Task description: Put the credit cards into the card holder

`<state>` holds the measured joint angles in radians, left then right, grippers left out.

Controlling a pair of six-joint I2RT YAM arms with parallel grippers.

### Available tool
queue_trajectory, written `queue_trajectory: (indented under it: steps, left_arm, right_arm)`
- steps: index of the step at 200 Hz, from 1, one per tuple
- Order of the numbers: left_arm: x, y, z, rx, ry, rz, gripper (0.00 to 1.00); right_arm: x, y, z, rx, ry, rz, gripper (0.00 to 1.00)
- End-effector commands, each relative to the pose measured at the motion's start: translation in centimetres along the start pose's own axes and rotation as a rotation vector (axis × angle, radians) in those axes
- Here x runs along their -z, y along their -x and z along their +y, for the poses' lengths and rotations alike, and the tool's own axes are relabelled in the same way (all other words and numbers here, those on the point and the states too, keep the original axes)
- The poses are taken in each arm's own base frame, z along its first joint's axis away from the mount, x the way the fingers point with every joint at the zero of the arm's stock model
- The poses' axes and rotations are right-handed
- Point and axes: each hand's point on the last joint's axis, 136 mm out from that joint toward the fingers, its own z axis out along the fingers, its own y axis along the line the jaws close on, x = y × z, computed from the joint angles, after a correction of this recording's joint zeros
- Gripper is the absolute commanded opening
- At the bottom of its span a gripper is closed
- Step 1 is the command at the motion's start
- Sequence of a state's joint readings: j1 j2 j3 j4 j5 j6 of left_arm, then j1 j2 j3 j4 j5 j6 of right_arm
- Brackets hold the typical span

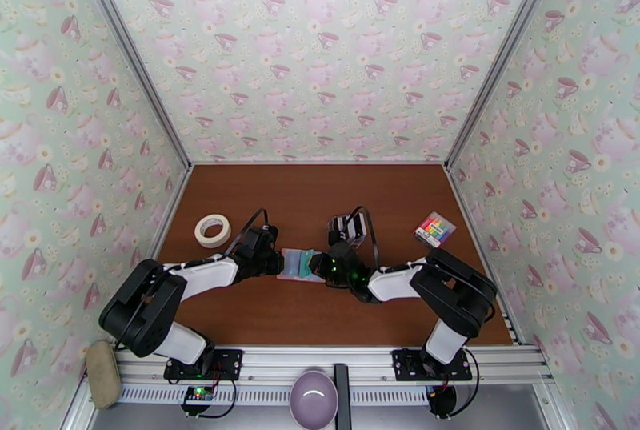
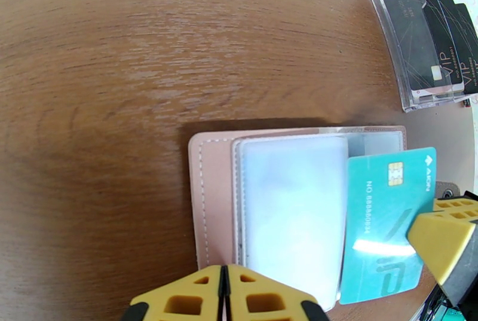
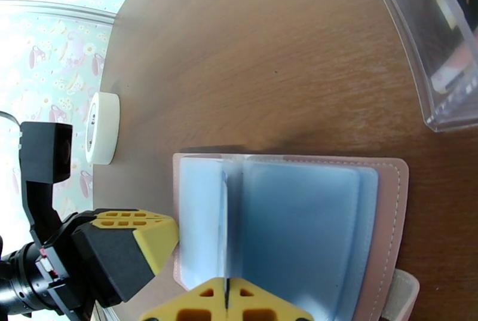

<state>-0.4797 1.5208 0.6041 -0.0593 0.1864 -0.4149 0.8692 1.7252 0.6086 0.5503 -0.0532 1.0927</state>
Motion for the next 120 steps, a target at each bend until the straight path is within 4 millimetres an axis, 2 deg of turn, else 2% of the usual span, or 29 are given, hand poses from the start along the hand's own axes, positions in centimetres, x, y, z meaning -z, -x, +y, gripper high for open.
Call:
queue_trajectory:
  steps: [1, 120]
  left_arm:
    - [-0.5, -1.3, 0.8, 0.009, 0.034, 0.053, 0.1]
    - [-0.7, -1.3, 0.9, 0.022, 0.027, 0.058, 0.1]
  right_arm:
    - [-0.2, -0.1, -0.1, -0.017, 0.016, -0.001, 0.01]
    - [-0.8, -0.5, -1.4, -0.061, 0.058, -0.02, 0.01]
